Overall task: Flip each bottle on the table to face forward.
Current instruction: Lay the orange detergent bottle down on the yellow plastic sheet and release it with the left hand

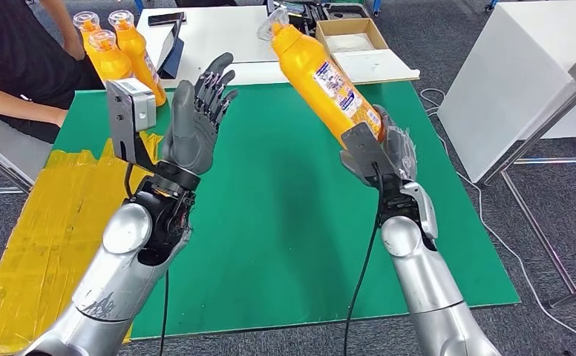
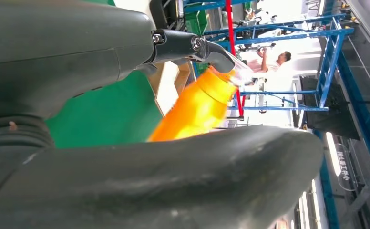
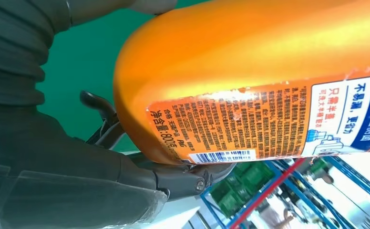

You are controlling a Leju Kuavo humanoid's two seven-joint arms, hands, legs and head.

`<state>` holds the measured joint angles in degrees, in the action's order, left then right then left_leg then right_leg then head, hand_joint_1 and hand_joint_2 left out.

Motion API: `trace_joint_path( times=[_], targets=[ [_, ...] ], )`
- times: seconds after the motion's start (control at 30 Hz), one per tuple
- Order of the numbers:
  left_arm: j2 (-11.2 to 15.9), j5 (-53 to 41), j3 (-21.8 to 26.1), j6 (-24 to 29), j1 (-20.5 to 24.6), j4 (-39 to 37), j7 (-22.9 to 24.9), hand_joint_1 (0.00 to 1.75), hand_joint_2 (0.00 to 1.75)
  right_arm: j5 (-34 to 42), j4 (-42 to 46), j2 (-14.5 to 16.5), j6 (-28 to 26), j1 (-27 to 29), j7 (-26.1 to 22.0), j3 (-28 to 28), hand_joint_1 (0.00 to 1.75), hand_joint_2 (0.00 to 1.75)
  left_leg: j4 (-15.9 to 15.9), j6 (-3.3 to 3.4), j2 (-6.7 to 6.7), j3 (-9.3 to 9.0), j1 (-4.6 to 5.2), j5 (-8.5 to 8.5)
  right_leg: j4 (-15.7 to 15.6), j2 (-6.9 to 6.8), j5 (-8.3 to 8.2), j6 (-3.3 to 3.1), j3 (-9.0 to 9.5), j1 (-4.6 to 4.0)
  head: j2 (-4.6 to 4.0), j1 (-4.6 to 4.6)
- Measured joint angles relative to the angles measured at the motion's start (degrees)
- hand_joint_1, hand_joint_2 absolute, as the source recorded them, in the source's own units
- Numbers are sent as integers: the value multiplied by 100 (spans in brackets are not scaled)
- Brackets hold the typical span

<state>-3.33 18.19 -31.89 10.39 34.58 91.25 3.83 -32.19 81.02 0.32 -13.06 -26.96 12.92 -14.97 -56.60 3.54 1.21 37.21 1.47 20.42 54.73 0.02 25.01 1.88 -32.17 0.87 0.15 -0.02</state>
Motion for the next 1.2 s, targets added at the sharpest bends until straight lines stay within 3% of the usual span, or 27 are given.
trace_joint_path(
  times=[0.5, 1.2],
  targets=[
    [-235, 112, 44, 90, 262, -266, 326, 0, 0, -204, 565, 118, -315, 91, -283, 65, 175, 175, 0, 0, 1, 2, 0, 0, 0, 0, 0, 0, 1, -1, 0, 1],
    [-420, 103, -120, 405, 798, -509, 570, 0, 0, -132, 697, 304, -606, -86, -322, -508, 175, 175, 0, 0, 1, 3, 0, -1, 2, 0, 0, 0, 2, -6, 0, 1]
  ],
)
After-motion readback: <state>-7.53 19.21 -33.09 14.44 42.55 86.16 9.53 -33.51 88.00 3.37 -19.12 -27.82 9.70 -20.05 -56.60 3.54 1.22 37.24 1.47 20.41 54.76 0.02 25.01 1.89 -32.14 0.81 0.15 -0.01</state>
